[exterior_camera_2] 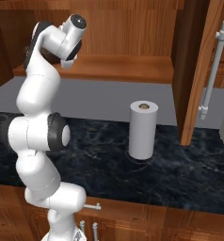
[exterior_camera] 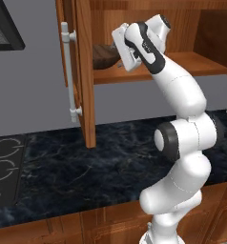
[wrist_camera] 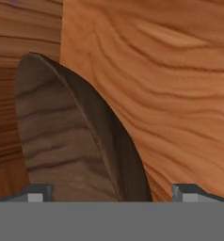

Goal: Pick up the bowls from the cabinet and place each bowl in front of a stool on the dining counter.

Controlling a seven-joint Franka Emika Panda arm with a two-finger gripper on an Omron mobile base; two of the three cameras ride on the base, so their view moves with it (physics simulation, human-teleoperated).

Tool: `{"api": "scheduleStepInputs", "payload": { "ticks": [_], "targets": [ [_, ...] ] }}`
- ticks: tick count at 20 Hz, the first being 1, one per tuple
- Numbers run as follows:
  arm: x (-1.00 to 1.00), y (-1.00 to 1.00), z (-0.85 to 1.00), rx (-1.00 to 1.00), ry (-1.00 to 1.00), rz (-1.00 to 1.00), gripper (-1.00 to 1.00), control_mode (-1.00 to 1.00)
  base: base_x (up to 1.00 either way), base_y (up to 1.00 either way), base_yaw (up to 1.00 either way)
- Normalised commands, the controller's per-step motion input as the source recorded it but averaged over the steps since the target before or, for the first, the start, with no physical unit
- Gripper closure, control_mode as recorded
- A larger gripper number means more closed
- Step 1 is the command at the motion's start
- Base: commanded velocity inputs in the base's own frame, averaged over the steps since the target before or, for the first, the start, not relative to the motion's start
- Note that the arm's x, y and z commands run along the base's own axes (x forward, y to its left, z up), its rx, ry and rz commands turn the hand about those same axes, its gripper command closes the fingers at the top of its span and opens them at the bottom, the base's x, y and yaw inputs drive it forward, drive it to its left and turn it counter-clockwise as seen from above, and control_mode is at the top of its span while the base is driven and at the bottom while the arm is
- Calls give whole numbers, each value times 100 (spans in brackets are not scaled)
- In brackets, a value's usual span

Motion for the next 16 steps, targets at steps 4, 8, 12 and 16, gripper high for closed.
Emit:
{"api": "scheduleStepInputs", "payload": {
  "ticks": [4, 8, 12, 16],
  "targets": [
    [12, 21, -20, 0, 1, 1, 100, -100, 0, 0, 0],
    [5, 29, -17, 0, 4, 0, 100, -100, 0, 0, 0],
    [0, 25, -16, 0, 3, 0, 100, -100, 0, 0, 0],
    [0, 19, -17, 0, 1, 1, 100, -100, 0, 0, 0]
  ]
}}
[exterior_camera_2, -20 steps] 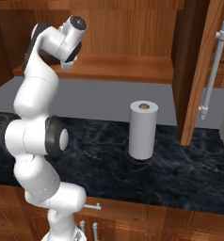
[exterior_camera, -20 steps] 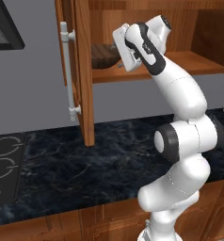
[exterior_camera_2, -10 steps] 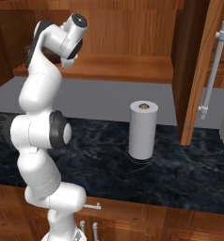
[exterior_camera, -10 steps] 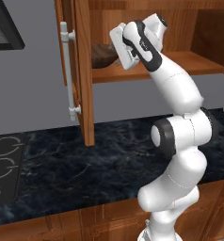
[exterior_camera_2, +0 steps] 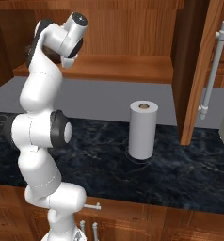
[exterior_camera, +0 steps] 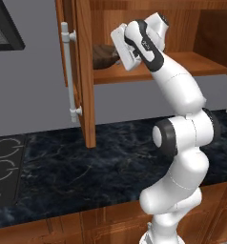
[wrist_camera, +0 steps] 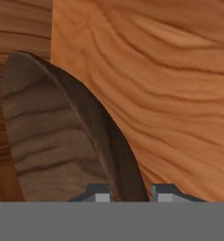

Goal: Pick up the bowls from the cabinet and place each bowl in front of a stool on the dining counter.

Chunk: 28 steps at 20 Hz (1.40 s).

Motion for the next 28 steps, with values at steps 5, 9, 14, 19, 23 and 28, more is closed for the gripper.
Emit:
{"api": "scheduleStepInputs", "payload": {
  "ticks": [5, 9, 14, 19, 23, 28],
  "targets": [
    [-26, -2, -5, 0, 0, -5, 100, -100, 0, 0, 0],
    [-47, -19, 0, 0, 0, -16, 100, -100, 0, 0, 0],
    [-75, -40, 0, 0, -1, -16, 100, -100, 0, 0, 0],
    [-99, -66, 0, 0, 0, -15, 100, -100, 0, 0, 0],
    [-100, -61, 2, 0, 0, -13, 100, -100, 0, 0, 0],
    [-100, -29, 3, 0, 0, -13, 100, -100, 0, 0, 0]
  ]
}}
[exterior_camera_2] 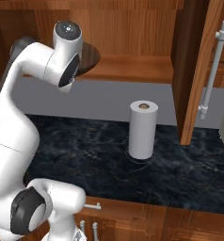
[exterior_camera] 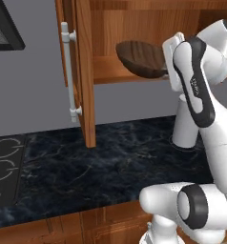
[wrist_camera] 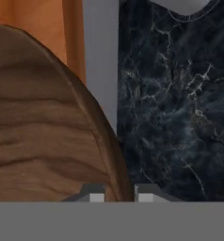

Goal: Pick up the bowls from the cabinet and place each bowl in front of a stool on the dining counter.

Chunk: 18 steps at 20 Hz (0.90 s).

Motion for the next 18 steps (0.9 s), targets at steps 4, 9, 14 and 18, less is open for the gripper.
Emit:
{"api": "scheduleStepInputs", "payload": {
  "ticks": [4, 9, 14, 18],
  "targets": [
    [-100, -1, 1, -1, 3, -13, 100, -100, 0, 0, 0],
    [-100, 0, 0, -3, 6, -6, 100, -100, 0, 0, 0],
    [-97, 5, 0, -7, 11, -1, 100, -100, 0, 0, 0],
    [-75, 13, 0, -10, 17, 0, 100, -100, 0, 0, 0]
  ]
}}
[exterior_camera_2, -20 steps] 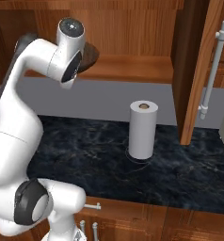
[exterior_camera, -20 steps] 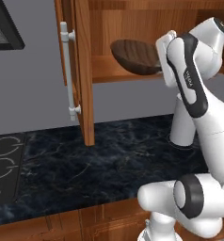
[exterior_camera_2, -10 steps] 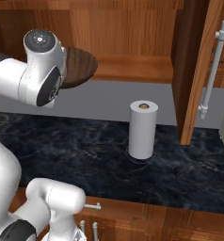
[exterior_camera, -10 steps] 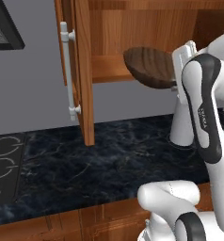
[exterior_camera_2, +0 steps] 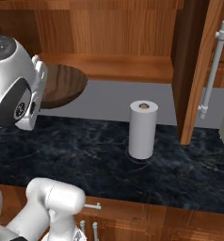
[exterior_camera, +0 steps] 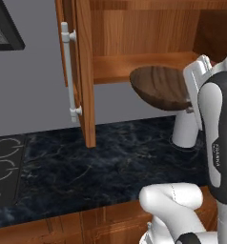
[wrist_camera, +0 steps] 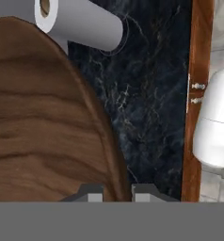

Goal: Pick up the bowls from the cabinet and place each bowl in front of a stool on the dining counter.

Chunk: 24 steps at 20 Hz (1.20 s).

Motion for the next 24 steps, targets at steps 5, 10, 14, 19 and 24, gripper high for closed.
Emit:
{"api": "scheduleStepInputs", "payload": {
  "ticks": [5, 10, 14, 19, 24],
  "targets": [
    [-44, 9, 0, -10, 14, 0, 100, -100, 0, 0, 0],
    [-19, 1, -1, -5, 3, 0, 100, 100, -28, 0, 0],
    [0, 0, 0, 0, 0, 0, 100, 100, -98, -48, -10],
    [0, 0, 0, 0, 0, 0, 100, 100, -100, -82, -35],
    [0, 0, 0, 0, 0, 0, 100, 100, -93, -36, -62]
  ]
}}
